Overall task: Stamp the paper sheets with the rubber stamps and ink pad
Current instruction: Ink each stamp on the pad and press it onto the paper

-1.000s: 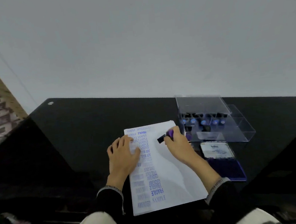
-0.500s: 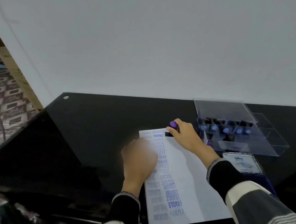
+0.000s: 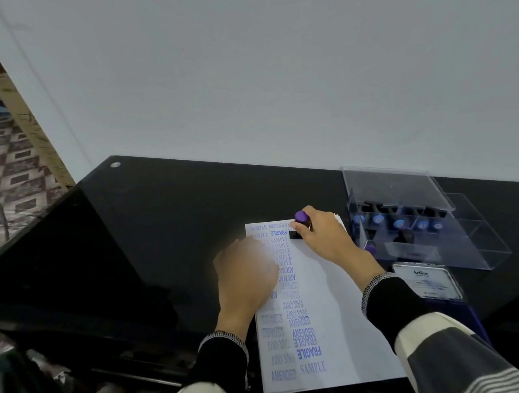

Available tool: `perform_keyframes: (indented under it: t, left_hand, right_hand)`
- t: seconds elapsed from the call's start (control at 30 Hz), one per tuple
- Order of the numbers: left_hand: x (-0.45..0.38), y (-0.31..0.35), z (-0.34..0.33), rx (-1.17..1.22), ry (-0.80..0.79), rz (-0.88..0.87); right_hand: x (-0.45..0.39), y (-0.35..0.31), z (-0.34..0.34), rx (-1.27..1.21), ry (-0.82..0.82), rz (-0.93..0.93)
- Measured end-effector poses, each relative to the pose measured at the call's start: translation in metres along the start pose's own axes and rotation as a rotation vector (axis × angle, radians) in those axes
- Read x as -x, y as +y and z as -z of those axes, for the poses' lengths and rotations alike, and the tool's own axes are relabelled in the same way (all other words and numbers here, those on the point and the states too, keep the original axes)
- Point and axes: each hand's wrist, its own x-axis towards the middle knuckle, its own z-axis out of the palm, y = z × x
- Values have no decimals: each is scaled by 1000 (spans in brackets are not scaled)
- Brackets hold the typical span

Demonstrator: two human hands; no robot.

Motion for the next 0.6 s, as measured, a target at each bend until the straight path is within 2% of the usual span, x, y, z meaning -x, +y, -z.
perform_keyframes:
  t: [0.6]
  left_hand:
    - [0,1,1,11,-9,7]
  right_hand:
    - [0,2,-3,72,3,32]
